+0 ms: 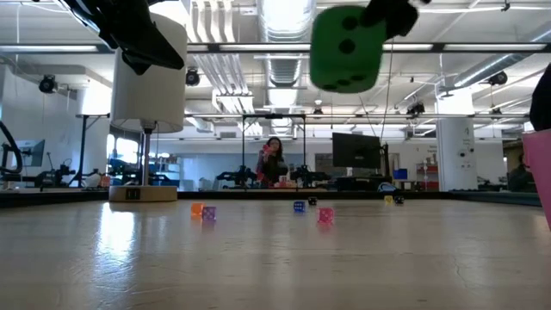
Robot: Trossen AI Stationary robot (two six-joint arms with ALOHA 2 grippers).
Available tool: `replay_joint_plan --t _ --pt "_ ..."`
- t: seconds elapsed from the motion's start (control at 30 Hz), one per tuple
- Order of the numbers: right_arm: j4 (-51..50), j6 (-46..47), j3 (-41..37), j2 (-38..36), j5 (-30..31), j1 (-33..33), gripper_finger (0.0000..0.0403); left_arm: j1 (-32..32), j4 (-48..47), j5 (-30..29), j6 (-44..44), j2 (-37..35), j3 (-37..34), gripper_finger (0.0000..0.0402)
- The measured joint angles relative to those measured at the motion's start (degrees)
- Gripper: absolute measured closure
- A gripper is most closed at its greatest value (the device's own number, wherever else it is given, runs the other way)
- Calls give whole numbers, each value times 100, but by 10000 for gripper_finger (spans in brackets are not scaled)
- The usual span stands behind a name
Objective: Pick & Place Dice
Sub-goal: Put the large green die into the bin
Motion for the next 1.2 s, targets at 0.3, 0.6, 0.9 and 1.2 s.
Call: replay_joint_plan --t 0.3,0.6,0.9,1.2 --pt "-553 1123 0 -330 -6 1227 91 -1 3 -2 0 0 0 366" --pt "-826 1540 0 -455 -11 2154 91 1 6 -1 0 0 0 366" --pt "-1094 1652 0 -453 -13 2796 90 -1 7 -1 0 0 0 366" --pt "-1244 2191 0 -453 -28 3391 88 -1 7 -2 0 0 0 366"
